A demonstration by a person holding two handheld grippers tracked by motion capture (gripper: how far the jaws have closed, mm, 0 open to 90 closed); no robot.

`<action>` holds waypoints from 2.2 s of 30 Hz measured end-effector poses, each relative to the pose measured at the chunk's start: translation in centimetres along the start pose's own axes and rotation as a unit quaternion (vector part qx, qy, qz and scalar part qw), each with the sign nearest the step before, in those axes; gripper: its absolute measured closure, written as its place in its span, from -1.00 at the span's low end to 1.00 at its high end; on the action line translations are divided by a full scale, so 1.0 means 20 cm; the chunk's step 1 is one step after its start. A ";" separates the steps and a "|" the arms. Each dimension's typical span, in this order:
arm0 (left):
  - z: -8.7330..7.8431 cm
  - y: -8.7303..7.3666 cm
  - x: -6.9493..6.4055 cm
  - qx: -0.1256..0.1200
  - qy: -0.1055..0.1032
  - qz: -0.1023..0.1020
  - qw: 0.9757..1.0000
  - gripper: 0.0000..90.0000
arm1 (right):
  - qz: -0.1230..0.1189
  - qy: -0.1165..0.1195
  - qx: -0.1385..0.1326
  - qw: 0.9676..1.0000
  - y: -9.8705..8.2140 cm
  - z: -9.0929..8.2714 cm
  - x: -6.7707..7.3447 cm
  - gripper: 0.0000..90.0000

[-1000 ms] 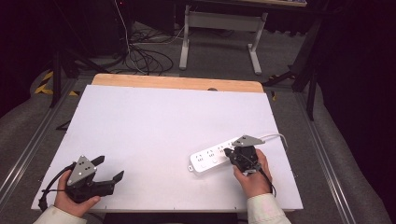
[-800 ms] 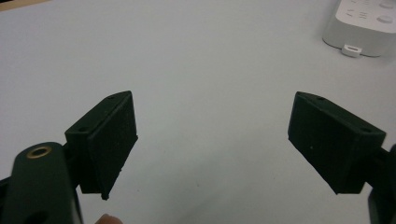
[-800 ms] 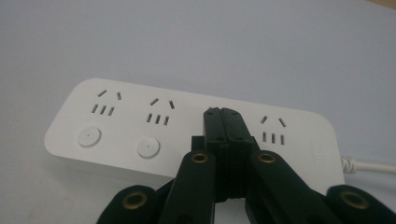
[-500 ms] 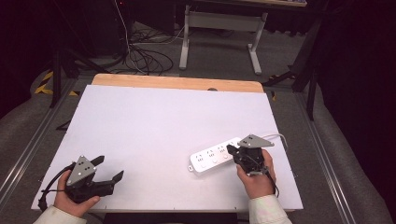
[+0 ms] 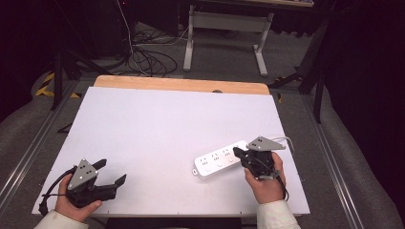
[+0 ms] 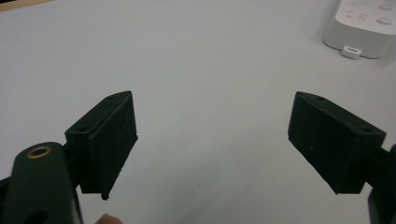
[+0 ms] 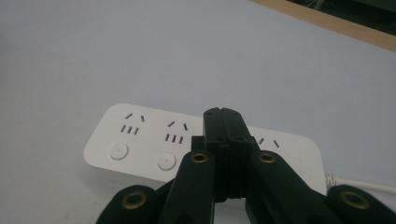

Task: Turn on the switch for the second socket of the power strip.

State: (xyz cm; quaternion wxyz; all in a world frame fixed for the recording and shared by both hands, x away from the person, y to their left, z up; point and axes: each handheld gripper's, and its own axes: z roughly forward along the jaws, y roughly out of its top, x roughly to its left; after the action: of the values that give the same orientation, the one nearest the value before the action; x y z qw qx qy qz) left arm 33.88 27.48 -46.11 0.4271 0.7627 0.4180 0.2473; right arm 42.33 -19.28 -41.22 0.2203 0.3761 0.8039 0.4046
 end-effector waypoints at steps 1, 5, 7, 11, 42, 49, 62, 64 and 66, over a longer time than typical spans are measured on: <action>0.00 0.00 0.00 0.000 0.001 0.002 1.000 -0.64 | 0.001 -0.001 -0.004 1.000 0.00 0.00 0.00 1.00; 0.00 0.00 0.00 0.000 0.000 0.001 1.000 -0.64 | 0.003 -0.003 -0.015 1.000 0.00 -0.02 0.00 1.00; 0.00 0.00 0.00 0.000 0.001 0.002 1.000 -0.64 | -0.001 -0.003 -0.024 1.000 0.00 -0.03 0.00 0.91; -0.01 0.00 0.00 -0.002 0.002 0.002 1.000 -0.64 | -0.007 0.011 -0.056 0.998 -0.01 -0.05 -0.01 0.64; -0.04 0.00 -0.02 -0.016 -0.007 0.009 1.000 -0.65 | -0.020 0.081 -0.096 0.992 -0.10 -0.18 0.01 -0.26; -0.05 0.00 -0.02 -0.020 -0.011 0.006 1.000 -0.66 | -0.017 0.093 -0.089 0.992 -0.16 -0.18 -0.02 -0.57; -0.07 -0.01 -0.02 -0.022 -0.016 0.011 1.000 -0.66 | -0.018 0.127 -0.071 0.989 -0.32 -0.13 -0.06 -0.77; -0.07 -0.01 -0.02 -0.021 -0.018 0.012 1.000 -0.67 | -0.013 0.125 -0.067 0.990 -0.34 -0.12 -0.06 -0.77; -0.07 -0.01 -0.02 -0.021 -0.020 0.012 1.000 -0.67 | -0.012 0.122 -0.063 0.990 -0.35 -0.11 -0.06 -0.77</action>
State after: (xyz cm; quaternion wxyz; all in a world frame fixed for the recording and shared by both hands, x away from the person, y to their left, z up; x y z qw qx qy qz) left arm 32.59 27.72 -45.52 0.4482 0.7632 0.3950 0.2462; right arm 38.69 -24.07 -45.73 0.1487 0.2997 0.8022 0.4945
